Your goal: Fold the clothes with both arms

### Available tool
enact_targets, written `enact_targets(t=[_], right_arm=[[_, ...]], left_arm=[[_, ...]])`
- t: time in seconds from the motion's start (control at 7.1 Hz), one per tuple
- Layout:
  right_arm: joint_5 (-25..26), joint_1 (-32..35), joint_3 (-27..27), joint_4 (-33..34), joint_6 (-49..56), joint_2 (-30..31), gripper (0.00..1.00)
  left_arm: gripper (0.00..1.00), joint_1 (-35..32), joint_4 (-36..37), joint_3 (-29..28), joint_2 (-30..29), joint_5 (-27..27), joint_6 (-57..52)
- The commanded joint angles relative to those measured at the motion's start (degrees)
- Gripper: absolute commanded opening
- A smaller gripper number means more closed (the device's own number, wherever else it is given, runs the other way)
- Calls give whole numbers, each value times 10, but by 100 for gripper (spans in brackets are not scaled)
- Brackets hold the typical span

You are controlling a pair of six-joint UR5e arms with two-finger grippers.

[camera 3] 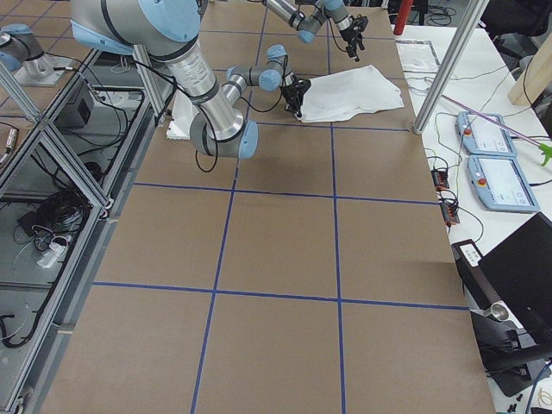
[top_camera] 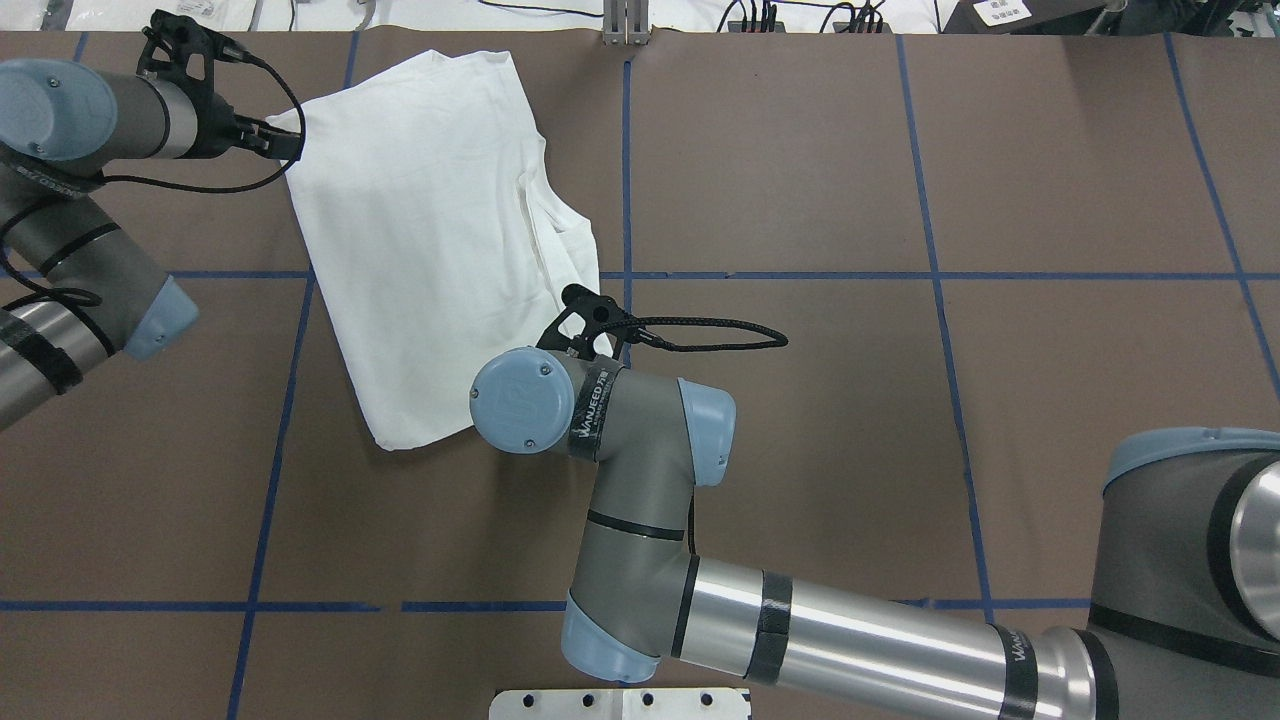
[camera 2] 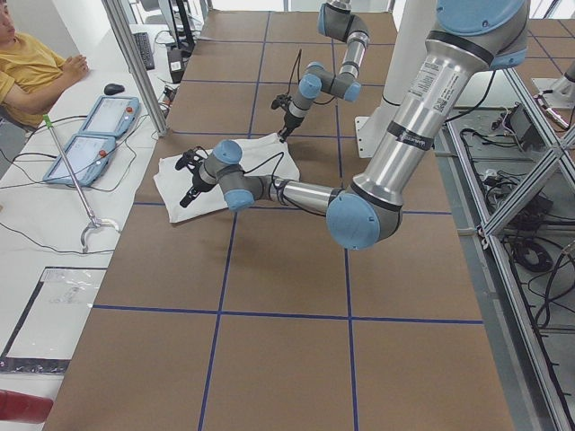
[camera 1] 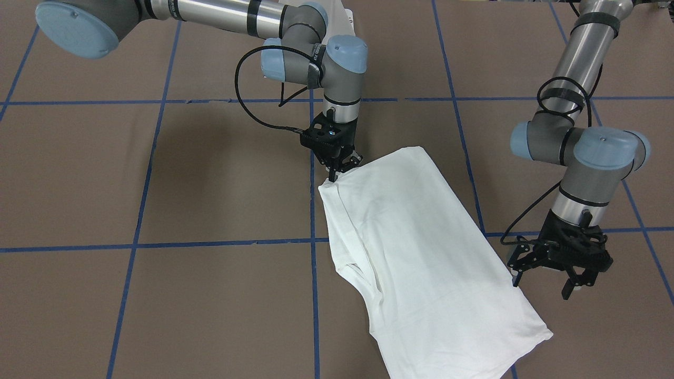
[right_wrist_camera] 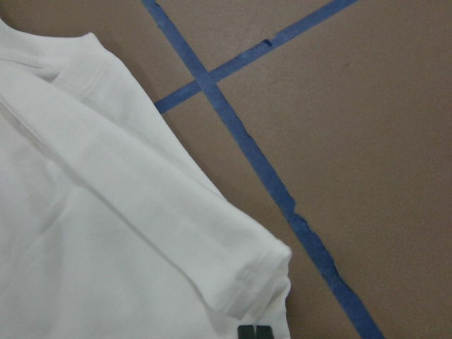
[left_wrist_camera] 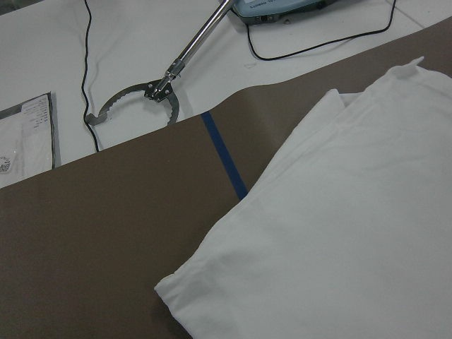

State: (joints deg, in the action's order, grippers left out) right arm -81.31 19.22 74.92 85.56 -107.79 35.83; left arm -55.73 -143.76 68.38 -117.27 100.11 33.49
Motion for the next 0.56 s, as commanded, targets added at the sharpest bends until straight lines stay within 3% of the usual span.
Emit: enact_targets(t=[0.0,0.14,0.42], right_arm=[[-6,20,17,0,39,11,0],[-21,38,44,0,66,38,0],[-36,55,197,0,122,174,0]], left_arm=[[100,0,-1,1,0,0,0],[100,0,0,1,0,1,0],[100,0,-1,1,0,1,0]])
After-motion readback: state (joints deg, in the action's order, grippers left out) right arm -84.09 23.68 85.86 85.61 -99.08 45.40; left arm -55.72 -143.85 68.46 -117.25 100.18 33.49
